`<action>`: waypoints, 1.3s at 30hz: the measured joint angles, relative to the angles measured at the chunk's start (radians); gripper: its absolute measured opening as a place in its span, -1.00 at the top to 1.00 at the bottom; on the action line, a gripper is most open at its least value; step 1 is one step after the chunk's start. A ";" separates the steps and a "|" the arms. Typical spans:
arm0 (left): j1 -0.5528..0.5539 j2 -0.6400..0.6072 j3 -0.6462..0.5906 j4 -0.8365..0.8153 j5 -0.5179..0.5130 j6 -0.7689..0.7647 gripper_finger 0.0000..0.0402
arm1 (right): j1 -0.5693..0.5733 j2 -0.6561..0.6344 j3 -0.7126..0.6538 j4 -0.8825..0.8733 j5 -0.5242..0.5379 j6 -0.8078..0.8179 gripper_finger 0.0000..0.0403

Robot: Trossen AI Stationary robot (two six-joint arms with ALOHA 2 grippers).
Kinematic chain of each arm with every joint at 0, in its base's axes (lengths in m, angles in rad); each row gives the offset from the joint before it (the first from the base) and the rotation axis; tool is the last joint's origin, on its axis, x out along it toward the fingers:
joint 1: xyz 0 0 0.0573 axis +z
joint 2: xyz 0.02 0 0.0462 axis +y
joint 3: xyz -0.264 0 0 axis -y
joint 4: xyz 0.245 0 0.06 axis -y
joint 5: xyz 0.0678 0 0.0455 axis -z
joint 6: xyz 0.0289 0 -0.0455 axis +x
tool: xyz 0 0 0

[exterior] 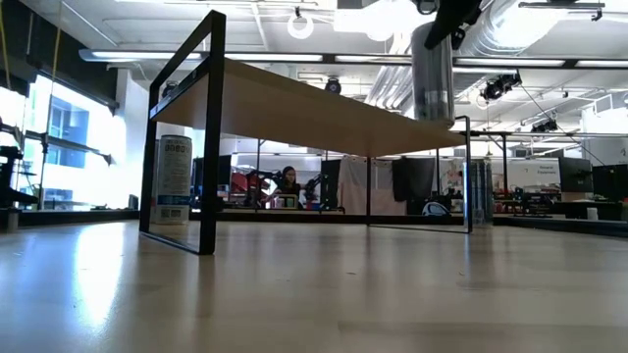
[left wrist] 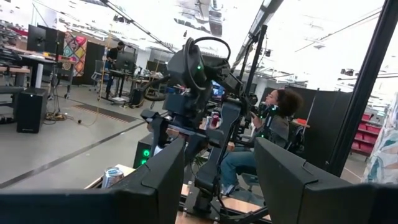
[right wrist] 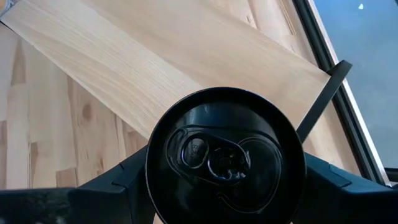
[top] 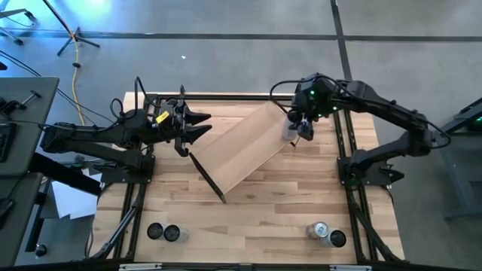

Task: Place canned beverage on shelf
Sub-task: Put the top white-yellow soda can on the shelf

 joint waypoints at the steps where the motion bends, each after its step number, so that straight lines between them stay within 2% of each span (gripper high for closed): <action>1: 0.000 0.000 0.000 0.000 0.000 0.000 0.17 | 0.000 0.004 0.000 0.001 0.000 0.000 -0.26; 24: 0.000 0.000 0.000 0.000 0.000 0.000 0.17 | 0.000 0.001 0.001 0.022 0.000 0.019 -0.27; 32: 0.000 0.000 0.000 0.001 0.000 0.000 0.17 | 0.000 0.005 0.001 0.139 0.085 0.045 -0.27; 39: 0.000 0.000 0.000 0.005 0.000 -0.001 0.17 | 0.000 0.123 0.051 0.160 0.092 0.088 -0.27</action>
